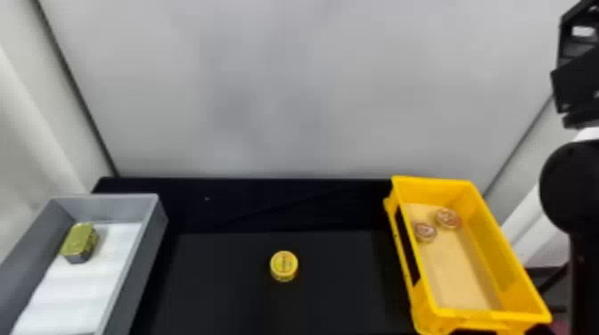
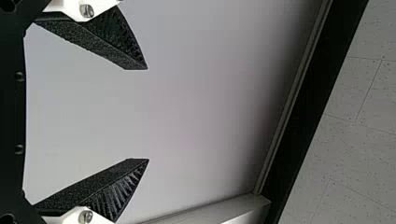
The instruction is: Pick up the round yellow can and place it in the yellow rectangular box
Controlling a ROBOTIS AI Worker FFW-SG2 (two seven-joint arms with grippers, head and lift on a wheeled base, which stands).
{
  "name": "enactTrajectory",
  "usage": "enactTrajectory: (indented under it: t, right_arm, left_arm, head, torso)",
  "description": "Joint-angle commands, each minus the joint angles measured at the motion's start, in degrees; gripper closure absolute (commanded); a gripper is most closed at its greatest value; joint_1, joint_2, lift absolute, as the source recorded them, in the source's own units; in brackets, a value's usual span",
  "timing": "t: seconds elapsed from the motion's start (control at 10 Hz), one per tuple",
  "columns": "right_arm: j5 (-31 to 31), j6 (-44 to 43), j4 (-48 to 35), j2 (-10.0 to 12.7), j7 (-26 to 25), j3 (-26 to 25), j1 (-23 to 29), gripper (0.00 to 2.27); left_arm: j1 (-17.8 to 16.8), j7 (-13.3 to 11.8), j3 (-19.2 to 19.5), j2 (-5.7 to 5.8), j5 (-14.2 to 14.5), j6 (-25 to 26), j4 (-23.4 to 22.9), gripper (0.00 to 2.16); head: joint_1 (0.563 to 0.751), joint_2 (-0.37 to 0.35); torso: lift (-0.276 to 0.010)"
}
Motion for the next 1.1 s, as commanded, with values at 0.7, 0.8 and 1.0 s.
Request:
enactTrajectory:
  t: [0.7,0.8,1.0]
  right_arm:
    - [-15.13,36.40,-2.31,3.94,3.94,-12.92,-4.08,0.05]
    - [-21.10,44.06,-0.11,2.89,4.47,-16.96,-4.78,0.05]
    - [-32.97,45.90,12.28,-2.91,14.40,-20.56,-2.94,0.05]
  left_arm:
    - [-0.19,0.34,-1.12,0.11,0.01,1.28,0.01,0.07]
    - [-0.36,0.34,-1.38,0.11,0.01,1.63,-0.08,0.07]
    - [-0.80,0.34,-1.56,0.03,0.09,1.54,-0.26,0.07]
  head:
    - [0.694,-0.078]
    - [0.694,-0.078]
    - [0.694,-0.078]
  torso:
    - [-0.002]
    - [-0.002]
    - [-0.002]
